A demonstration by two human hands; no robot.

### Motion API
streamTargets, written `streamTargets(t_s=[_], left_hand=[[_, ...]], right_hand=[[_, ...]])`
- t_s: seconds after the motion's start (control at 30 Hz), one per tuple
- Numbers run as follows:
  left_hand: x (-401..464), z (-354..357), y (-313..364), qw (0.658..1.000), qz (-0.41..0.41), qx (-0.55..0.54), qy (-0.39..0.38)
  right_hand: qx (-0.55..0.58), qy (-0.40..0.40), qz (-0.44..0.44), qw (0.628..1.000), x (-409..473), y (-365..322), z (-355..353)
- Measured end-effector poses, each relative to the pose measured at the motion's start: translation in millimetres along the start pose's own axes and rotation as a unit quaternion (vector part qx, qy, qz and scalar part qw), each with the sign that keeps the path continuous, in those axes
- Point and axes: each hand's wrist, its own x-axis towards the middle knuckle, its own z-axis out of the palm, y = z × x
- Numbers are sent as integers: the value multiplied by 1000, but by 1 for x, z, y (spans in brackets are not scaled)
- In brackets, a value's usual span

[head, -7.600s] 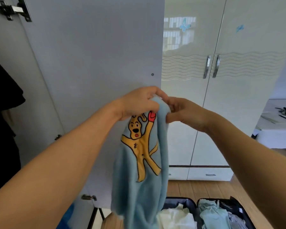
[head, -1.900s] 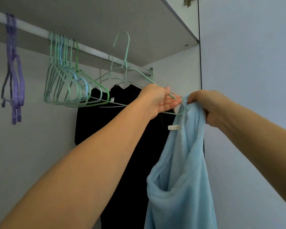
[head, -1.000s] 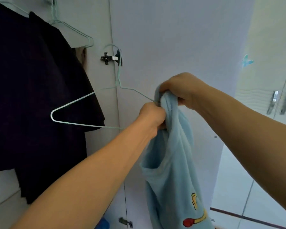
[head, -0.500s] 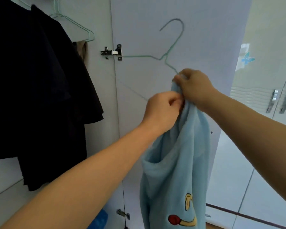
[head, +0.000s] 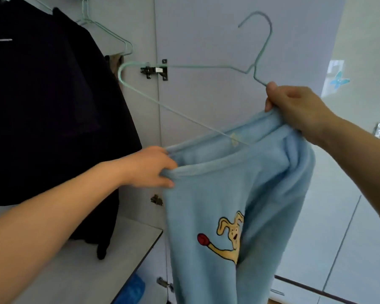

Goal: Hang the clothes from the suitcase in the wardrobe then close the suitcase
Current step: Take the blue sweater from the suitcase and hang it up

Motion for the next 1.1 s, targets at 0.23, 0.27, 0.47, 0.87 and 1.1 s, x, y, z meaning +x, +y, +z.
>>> streamTargets(t_s=[0.23, 0.27, 0.47, 0.87, 1.1], left_hand=[[-24, -27, -60, 989, -29, 36, 138], [-26, -27, -61, 990, -40, 6, 137], [-38, -44, -70, 978, -72, -63, 188], [9, -83, 36, 925, 129, -47, 355], [6, -83, -9, 941, -178, -163, 239]], right_hand=[[-122, -54, -61, 989, -7, 22, 14], [-136, -47, -66, 987, -5, 21, 15], [-227, -44, -134, 964, 1, 24, 21], [-223, 21, -63, 973, 23, -20, 61], [-79, -29, -112, 990, 10, -37, 32]])
